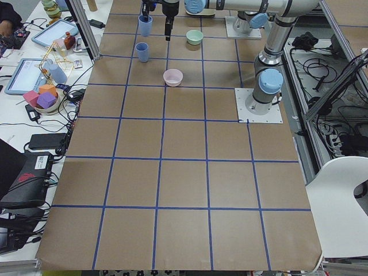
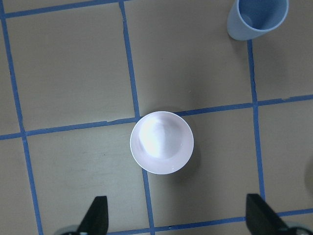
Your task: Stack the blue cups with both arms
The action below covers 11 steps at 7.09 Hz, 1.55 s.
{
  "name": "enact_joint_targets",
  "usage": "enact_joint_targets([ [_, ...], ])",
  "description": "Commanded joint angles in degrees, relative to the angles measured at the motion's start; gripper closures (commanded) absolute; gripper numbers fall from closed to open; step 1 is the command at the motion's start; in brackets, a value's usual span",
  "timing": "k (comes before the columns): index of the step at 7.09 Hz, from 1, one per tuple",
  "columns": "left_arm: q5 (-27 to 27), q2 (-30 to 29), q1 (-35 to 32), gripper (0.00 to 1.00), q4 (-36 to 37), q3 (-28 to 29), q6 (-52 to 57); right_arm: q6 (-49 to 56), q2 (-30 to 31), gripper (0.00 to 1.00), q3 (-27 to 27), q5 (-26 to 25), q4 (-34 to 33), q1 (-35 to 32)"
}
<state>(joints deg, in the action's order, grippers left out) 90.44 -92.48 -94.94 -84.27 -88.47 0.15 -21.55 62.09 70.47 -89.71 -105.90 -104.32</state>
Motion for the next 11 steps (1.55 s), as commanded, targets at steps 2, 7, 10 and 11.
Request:
enact_joint_targets([
  [2,0.00,0.37,0.37,0.00,0.07,-0.03,0.03,-3.94,-4.95,1.00,-4.89,-0.11,0.25,-1.94],
  [7,0.08,0.28,0.55,0.00,-0.20,-0.12,0.03,-4.47,-9.00,1.00,-8.16,0.24,1.14,-2.64],
  [10,0.09,0.28,0.63,0.00,-0.37,-0.12,0.03,-4.38,-10.06,1.00,-8.07,0.06,0.87,-2.29],
  [11,0.17,0.28,0.81,0.00,-0.46,-0.12,0.03,-4.55,-10.50,0.83,-8.16,0.58,0.52,-2.29],
])
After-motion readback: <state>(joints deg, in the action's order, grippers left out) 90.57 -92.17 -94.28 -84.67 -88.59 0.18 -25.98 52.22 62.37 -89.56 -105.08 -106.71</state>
